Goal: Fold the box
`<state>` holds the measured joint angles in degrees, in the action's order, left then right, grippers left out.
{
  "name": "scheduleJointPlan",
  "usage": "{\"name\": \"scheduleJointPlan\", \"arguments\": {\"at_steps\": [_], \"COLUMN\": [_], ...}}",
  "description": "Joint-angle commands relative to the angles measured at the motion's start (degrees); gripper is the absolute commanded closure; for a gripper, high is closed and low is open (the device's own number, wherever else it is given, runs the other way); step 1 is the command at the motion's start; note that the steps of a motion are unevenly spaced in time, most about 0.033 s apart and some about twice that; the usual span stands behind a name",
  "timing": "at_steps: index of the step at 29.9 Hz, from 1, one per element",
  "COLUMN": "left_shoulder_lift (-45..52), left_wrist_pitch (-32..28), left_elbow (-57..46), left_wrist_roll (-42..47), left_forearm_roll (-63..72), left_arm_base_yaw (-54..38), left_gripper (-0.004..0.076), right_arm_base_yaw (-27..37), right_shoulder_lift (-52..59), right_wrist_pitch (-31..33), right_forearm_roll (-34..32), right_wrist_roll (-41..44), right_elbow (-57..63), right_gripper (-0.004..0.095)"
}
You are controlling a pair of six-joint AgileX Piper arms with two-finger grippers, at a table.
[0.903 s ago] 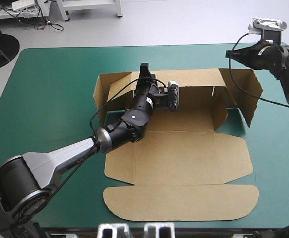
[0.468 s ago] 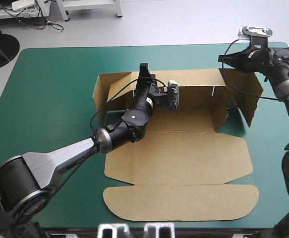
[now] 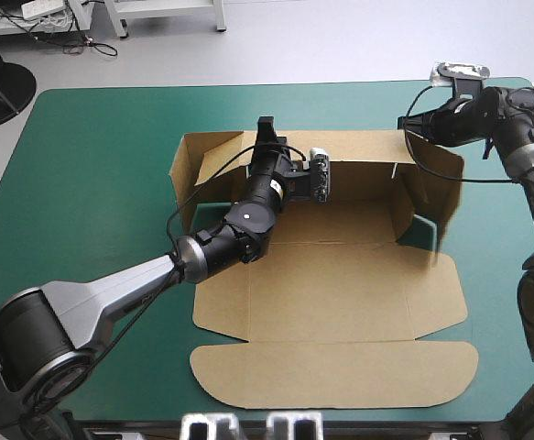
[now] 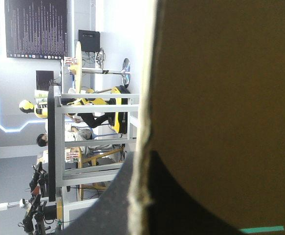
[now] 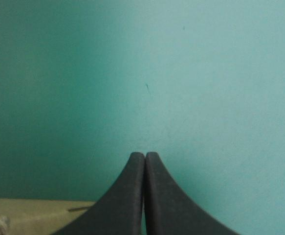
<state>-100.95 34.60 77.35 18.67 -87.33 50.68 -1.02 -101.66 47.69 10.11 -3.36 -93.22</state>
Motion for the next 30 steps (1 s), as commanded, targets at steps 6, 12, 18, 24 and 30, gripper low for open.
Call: {"name": "scheduleJointPlan", "arguments": {"at_steps": [6,12,18,24,30], "left_shoulder_lift": [2.58,2.58,2.58,2.58,2.58], "left_wrist_pitch": [2.88,2.98,3.36,3.36,3.36], "left_elbow": [1.47,1.47,1.47,1.47,1.47], "left_wrist_roll": [1.37,1.77,1.77,1.77,1.77], "left_forearm_roll": [-2.28,-2.17,-2.17,-2.17,-2.17], "left_arm_base_yaw": [0.33,0.33,0.33,0.33,0.33], "left_gripper": [0.0733,0.0733,0.0733,0.0733,0.0733], "right_arm_base_yaw": [1.30,1.30,1.48,4.55,7.91], "right_shoulder_lift": [2.58,3.95,7.41,12.54,16.58], "right_wrist_pitch": [6.78,7.68,6.64,1.11,-5.46], "right_forearm_roll": [4.98,10.82,11.70,21.02,32.08], "right_wrist_roll": [-5.75,-9.92,-12.26,-20.81,-33.39], "right_elbow": [-1.56,-1.21,3.17,13.13,24.51], "right_gripper": [0.0928,0.0928,0.0928,0.0928,0.0928]}}
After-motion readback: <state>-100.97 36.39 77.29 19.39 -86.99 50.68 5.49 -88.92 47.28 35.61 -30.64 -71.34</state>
